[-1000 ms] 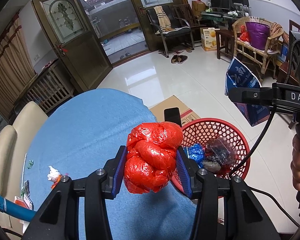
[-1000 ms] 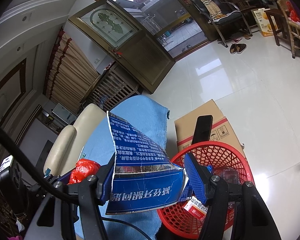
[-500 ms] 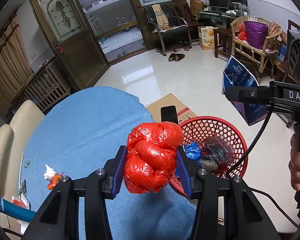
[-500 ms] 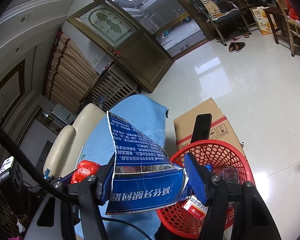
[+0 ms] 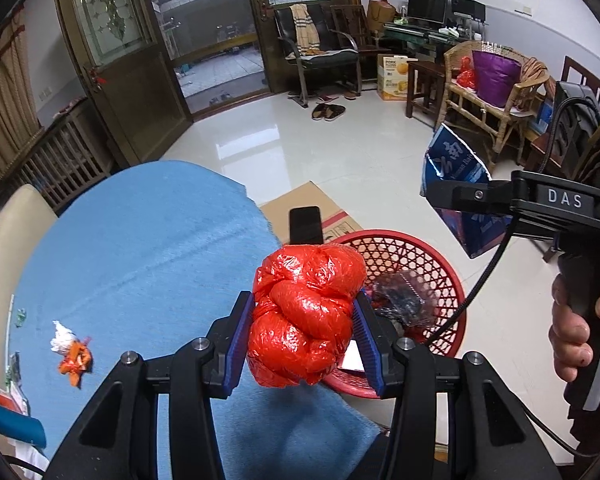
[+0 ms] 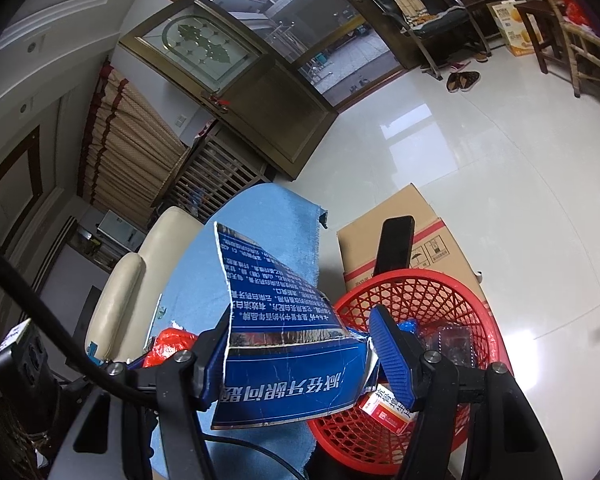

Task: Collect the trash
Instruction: 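Open both tools to drop the carton and red bag into the basket, then grasp the orange snack bag with the right tool while the left tool grasps the white tissue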

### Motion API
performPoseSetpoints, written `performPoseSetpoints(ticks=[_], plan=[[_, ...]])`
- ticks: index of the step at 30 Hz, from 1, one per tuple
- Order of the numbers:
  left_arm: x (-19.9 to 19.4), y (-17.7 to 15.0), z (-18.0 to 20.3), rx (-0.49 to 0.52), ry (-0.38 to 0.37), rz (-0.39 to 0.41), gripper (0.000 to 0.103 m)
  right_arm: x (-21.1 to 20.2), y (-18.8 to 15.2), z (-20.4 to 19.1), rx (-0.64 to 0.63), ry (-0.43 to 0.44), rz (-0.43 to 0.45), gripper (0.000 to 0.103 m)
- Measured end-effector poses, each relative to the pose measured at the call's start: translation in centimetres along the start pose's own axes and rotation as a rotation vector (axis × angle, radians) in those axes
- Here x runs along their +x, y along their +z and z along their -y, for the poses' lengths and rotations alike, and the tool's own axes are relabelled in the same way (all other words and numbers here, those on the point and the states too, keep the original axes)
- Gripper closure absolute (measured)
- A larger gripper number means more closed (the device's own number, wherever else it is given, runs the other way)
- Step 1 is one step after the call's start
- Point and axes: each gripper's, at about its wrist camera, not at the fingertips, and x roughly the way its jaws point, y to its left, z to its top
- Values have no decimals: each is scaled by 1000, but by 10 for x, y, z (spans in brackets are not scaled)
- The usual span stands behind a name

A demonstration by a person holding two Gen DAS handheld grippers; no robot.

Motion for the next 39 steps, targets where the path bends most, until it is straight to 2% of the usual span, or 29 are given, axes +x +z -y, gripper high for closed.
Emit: performPoseSetpoints(ticks=[8, 10, 12, 21, 25, 32, 36, 39], plan=[[4, -1, 9, 4, -82, -11, 51, 7, 1, 14, 59, 20, -45, 33], [5, -1, 10, 5, -92, -16, 46, 8, 1, 15, 67, 36, -53, 32], [6, -2, 10, 0, -105, -17, 43, 9, 0, 15, 70, 44, -55, 27], [10, -15, -11, -56, -88, -41, 42, 12, -2, 15, 70, 33, -57, 27], [6, -36, -41, -111, -36, -44, 41, 11, -1, 10, 47, 29, -50, 27], [-12, -82, -110, -292, 78, -42, 41, 29, -7, -7, 18, 24, -94, 27], [-26, -117, -151, -389, 167, -40, 38, 52, -12, -39, -48, 36, -145, 27], [-33, -148, -182, -478, 212, -50, 38, 76, -16, -78, -130, 53, -189, 27]])
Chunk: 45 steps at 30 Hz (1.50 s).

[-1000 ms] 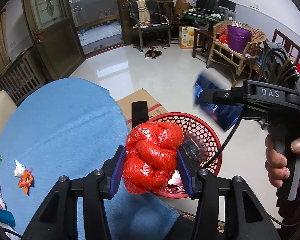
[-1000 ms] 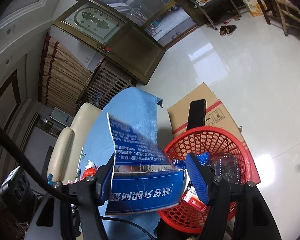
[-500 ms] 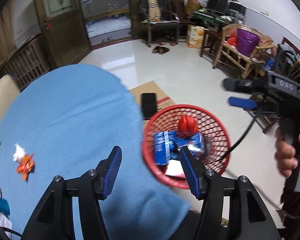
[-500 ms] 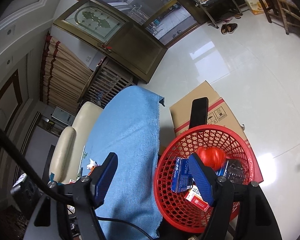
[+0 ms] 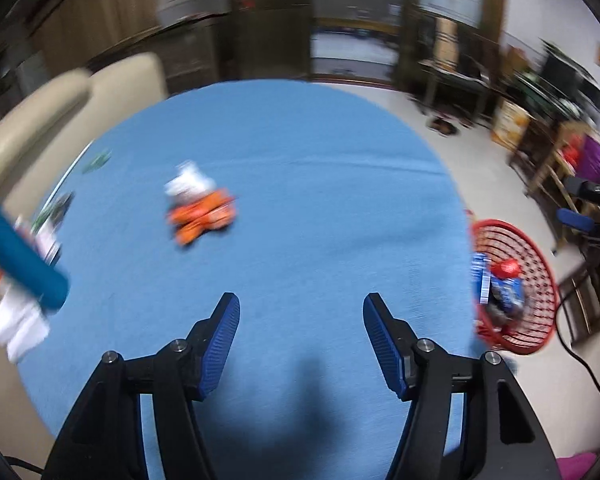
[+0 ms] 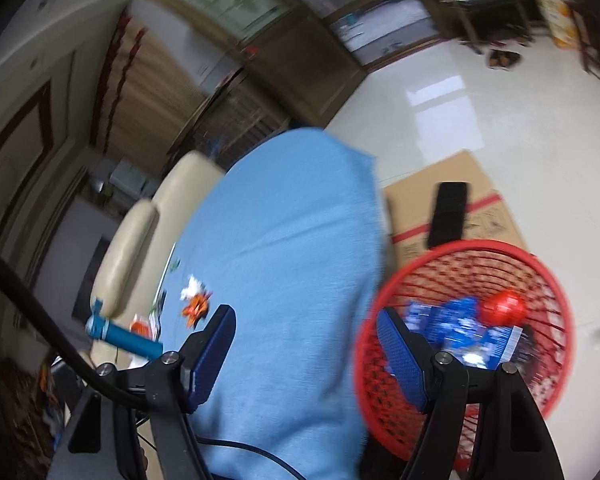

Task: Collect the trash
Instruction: 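Grasp the orange snack bag with the right tool while the left tool grasps the white tissue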

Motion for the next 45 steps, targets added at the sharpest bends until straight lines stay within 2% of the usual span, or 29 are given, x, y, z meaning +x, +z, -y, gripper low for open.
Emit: performPoseSetpoints(ticks=[4, 8, 15, 18, 23, 26, 28, 31, 35, 37, 38, 39, 40, 42, 45], plan=[[0, -20, -54, -112, 64, -4, 38, 41, 7, -57, -129, 16, -60, 27], [-3, -35, -102, -177, 132, 11, 38, 99, 10, -121, -255, 45, -134, 27], [-7, -57, -161, -261, 187, 19, 38, 219, -20, -209, -471, 93, -289, 27], [-7, -65, -172, -272, 205, 14, 38, 263, -31, -233, -565, 99, -326, 27], [-3, -80, -194, -326, 206, -6, 38, 322, -28, -258, -629, 132, -349, 27], [2, -83, -204, -348, 203, -13, 38, 357, -32, -261, -661, 118, -432, 27], [1, -85, -207, -352, 205, -10, 38, 364, -40, -260, -681, 117, -492, 27], [3, -84, -210, -360, 199, -7, 38, 351, -60, -263, -764, 134, -535, 27], [9, -76, -210, -364, 182, -9, 38, 339, -81, -275, -909, 67, -480, 27], [7, -71, -207, -355, 178, 1, 38, 342, -81, -278, -922, 44, -451, 27], [7, -68, -206, -348, 181, 6, 38, 347, -80, -278, -916, 37, -451, 32], [5, -64, -205, -339, 187, 12, 38, 351, -81, -277, -916, 29, -457, 57], [4, -60, -205, -334, 190, 16, 38, 357, -84, -277, -925, 11, -467, 70], [3, -52, -204, -331, 185, 25, 38, 354, -86, -276, -937, -4, -442, 71], [5, -30, -197, -297, 163, 41, 38, 343, -81, -268, -887, -9, -426, 74]])
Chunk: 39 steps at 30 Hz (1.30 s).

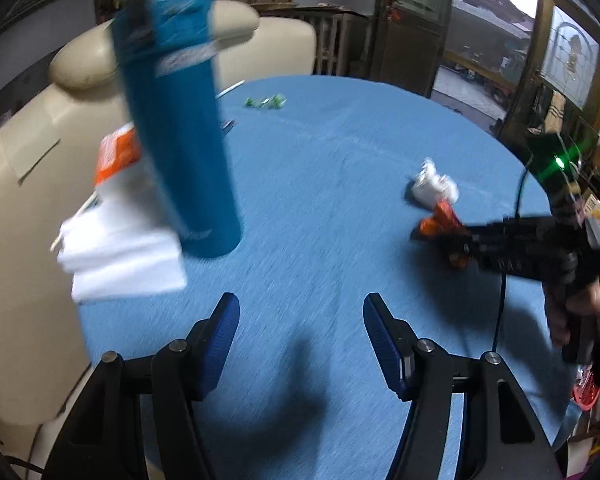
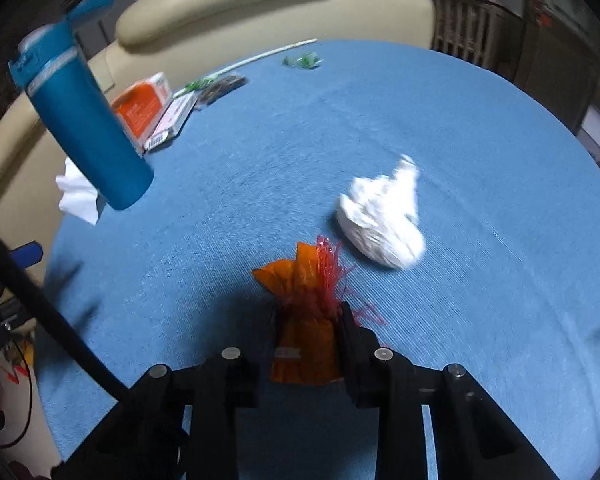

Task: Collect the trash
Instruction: 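Grasp the orange snack bag with the right tool while the left tool grasps the white tissue, then carry the orange bag and white tissue toward the red wastebasket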

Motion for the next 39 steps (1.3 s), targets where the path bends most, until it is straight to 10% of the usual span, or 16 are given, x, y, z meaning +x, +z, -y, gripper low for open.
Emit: performPoseSetpoints(ticks=[18, 21, 39], plan=[[133, 109, 141, 130, -157, -114, 32, -174, -160, 114, 499, 16, 262, 74], [148, 108, 143, 107, -161, -148, 61, -186, -178, 123, 541, -4, 279, 74], [-56, 45, 211, 340, -192, 130, 69, -271, -212, 104, 544, -17, 446, 74]])
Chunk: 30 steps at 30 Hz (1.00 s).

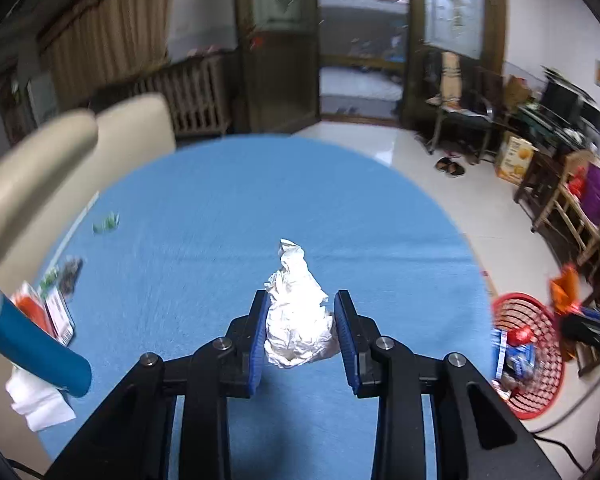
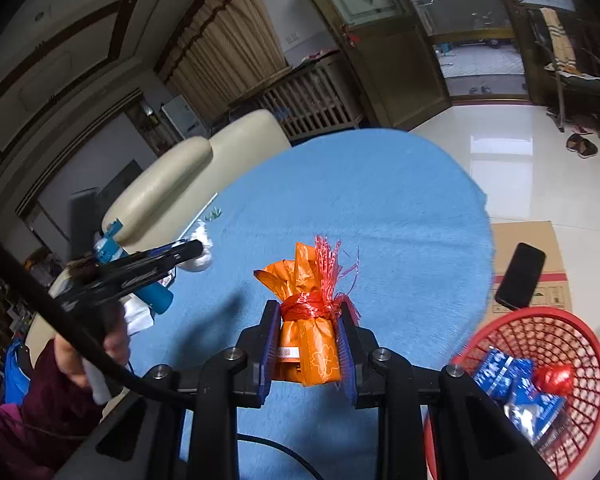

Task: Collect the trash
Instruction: 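Carry the orange bag and white tissue toward the red wastebasket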

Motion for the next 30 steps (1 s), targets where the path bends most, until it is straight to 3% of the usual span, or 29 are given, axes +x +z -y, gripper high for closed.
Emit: performPoseSetpoints(ticks=[6, 12, 30], plan=[[-59, 0, 52, 109, -2, 107, 69, -44, 2, 0, 19, -55, 49, 74], [-92, 6, 82, 172, -8, 167, 69, -82, 11, 2, 40, -96, 109, 74], [-122, 19, 138, 271, -15, 225, 69, -158, 16, 20, 81, -143, 219, 74]])
